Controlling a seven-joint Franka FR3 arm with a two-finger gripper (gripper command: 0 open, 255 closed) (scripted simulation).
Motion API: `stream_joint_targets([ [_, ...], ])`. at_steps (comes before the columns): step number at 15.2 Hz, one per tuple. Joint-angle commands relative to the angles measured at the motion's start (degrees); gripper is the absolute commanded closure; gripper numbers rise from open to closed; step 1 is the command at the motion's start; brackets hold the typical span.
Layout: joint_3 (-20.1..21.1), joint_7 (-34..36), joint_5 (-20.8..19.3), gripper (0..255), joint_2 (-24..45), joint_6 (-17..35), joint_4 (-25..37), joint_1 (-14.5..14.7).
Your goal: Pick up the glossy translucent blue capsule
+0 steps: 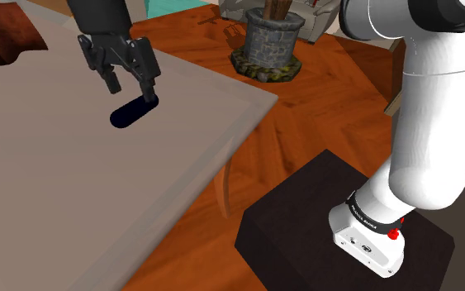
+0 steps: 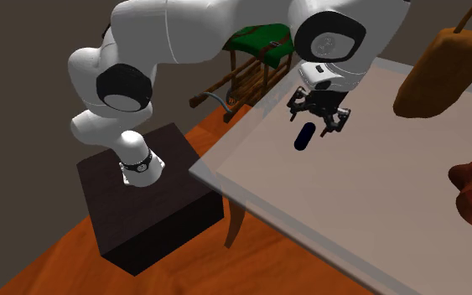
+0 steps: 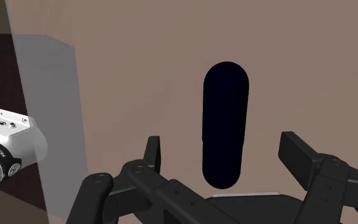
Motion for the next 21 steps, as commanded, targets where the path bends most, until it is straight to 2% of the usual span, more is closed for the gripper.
stream_joint_targets([
  [1, -0.3, 0.6, -0.3, 0, 0.5, 1.2, -0.9, 0.1],
  [7, -0.2, 0.5, -0.1, 0, 0.0, 5.1, -5.5, -1.4],
  [8, -0.2, 0.6, -0.1, 255, 0.1, 5.0, -5.4, -1.3],
  [17, -0.2, 0.5, -0.1, 255, 0.0, 5.1, -5.5, -1.4],
  [21, -0.3, 0.6, -0.3, 255, 0.4, 1.7, -1.5, -0.1],
])
